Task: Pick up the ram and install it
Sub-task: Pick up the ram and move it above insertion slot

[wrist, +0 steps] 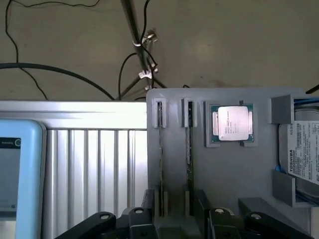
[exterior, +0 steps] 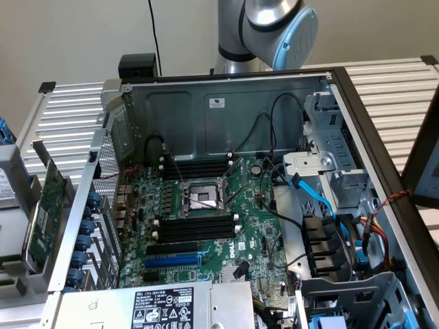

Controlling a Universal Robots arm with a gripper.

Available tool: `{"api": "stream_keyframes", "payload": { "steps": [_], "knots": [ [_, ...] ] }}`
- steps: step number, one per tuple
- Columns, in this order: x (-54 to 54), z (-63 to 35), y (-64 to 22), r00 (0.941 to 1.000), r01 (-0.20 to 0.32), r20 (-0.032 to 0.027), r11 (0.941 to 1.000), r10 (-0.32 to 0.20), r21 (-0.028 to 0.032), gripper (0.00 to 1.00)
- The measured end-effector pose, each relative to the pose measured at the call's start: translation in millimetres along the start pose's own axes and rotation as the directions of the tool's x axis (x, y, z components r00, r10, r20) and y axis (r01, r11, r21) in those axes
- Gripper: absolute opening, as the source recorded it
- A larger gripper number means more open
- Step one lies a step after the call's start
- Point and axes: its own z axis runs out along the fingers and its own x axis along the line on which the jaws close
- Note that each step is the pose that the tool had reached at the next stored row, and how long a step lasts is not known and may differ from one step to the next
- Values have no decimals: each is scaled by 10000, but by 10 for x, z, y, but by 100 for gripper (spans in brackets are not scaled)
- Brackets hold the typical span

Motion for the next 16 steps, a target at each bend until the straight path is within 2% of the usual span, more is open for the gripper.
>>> {"api": "stream_keyframes", "payload": {
  "steps": [16],
  "knots": [
    [71, 290, -7, 10000, 0, -1, 10000, 0, -2, 45]
  ]
}}
